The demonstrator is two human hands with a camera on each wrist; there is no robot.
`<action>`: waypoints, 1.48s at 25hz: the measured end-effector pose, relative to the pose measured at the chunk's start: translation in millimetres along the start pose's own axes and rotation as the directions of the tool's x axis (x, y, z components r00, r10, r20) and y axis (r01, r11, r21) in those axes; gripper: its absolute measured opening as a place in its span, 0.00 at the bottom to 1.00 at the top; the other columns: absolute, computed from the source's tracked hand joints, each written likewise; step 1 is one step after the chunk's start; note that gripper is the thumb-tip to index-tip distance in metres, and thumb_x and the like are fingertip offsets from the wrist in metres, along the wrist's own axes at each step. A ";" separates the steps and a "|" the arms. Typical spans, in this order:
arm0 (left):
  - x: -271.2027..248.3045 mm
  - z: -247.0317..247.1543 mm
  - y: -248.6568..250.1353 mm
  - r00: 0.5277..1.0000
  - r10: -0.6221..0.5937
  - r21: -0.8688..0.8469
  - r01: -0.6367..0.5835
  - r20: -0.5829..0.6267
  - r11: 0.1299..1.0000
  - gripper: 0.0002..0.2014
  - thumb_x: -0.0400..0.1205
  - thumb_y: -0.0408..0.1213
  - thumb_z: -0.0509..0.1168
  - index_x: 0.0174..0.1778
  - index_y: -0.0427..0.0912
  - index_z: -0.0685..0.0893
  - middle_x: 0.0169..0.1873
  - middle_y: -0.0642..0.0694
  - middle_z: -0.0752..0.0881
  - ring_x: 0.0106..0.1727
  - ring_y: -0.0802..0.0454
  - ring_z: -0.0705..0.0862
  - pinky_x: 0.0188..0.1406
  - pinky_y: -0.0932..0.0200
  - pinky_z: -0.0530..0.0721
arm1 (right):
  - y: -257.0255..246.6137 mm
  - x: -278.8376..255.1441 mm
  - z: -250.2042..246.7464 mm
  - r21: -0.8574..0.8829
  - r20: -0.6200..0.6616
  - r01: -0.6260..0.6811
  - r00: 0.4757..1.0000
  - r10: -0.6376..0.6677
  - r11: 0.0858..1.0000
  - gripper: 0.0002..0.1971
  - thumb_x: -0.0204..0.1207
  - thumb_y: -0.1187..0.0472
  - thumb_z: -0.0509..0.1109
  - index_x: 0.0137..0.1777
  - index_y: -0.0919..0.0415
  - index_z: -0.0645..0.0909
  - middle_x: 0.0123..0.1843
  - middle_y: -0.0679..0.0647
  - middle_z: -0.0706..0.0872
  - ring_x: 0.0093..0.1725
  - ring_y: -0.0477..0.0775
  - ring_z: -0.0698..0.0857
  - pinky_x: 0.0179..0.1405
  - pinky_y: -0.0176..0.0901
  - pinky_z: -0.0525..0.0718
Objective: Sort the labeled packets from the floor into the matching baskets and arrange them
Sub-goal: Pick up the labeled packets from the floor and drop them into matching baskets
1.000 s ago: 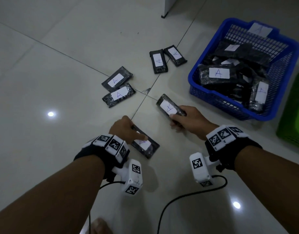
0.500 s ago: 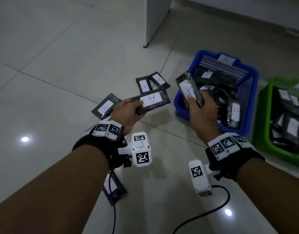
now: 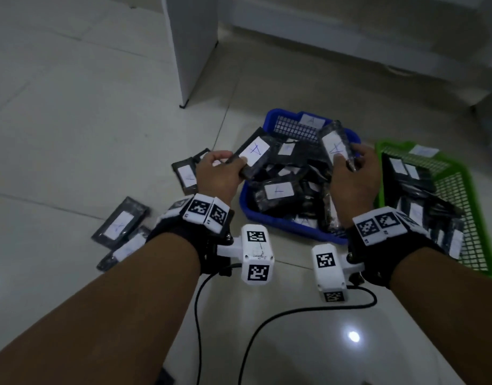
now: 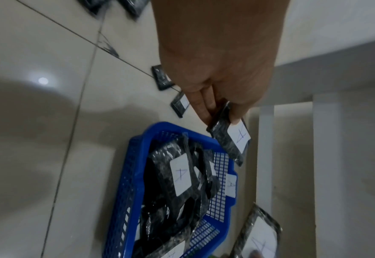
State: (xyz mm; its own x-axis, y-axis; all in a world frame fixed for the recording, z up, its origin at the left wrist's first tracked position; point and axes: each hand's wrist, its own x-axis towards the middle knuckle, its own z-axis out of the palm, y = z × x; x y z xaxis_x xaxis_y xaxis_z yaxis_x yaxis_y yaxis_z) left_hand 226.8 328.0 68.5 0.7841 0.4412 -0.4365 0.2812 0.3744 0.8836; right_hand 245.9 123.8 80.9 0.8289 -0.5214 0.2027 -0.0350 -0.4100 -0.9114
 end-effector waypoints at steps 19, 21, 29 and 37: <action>-21.5 47.9 -6.5 0.920 0.331 0.869 -0.332 0.211 0.367 0.10 0.77 0.47 0.73 0.45 0.44 0.89 0.44 0.47 0.89 0.47 0.49 0.86 0.44 0.62 0.76 | 43.4 83.9 -0.5 -0.203 0.316 0.029 0.948 0.038 0.979 0.15 0.77 0.64 0.65 0.63 0.60 0.82 0.62 0.58 0.85 0.63 0.59 0.83 0.63 0.44 0.79; -28.7 25.2 8.2 0.923 0.333 0.912 -0.294 0.193 0.285 0.10 0.77 0.46 0.73 0.47 0.44 0.89 0.45 0.47 0.87 0.50 0.47 0.86 0.44 0.64 0.72 | 25.5 73.9 15.4 -0.154 0.396 0.173 0.913 -0.099 0.973 0.14 0.77 0.64 0.65 0.62 0.60 0.82 0.61 0.58 0.85 0.64 0.59 0.81 0.66 0.50 0.79; -25.4 -118.0 -0.9 0.944 0.328 0.972 -0.042 -0.038 0.233 0.19 0.76 0.45 0.71 0.63 0.45 0.85 0.59 0.39 0.84 0.60 0.40 0.82 0.62 0.46 0.80 | -21.7 -47.2 108.0 0.127 0.755 0.530 0.497 -0.428 0.839 0.16 0.77 0.62 0.65 0.64 0.60 0.81 0.64 0.54 0.83 0.65 0.56 0.79 0.66 0.50 0.77; 16.7 -238.5 -51.4 0.944 0.302 0.965 0.049 -0.128 0.257 0.21 0.75 0.43 0.69 0.64 0.44 0.84 0.57 0.39 0.84 0.61 0.39 0.81 0.59 0.42 0.82 | 18.2 -132.7 206.7 -0.338 0.887 0.502 0.452 0.092 0.796 0.31 0.82 0.53 0.61 0.84 0.51 0.58 0.86 0.60 0.54 0.84 0.63 0.56 0.80 0.57 0.62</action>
State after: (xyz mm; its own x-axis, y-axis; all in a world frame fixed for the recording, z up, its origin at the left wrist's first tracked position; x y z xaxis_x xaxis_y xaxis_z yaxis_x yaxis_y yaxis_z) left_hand 93.5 510.6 -24.7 0.7546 0.6347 -0.1667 0.6446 -0.6692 0.3698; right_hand 250.7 340.2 -36.6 0.8665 0.3909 -0.3105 0.1995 -0.8413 -0.5023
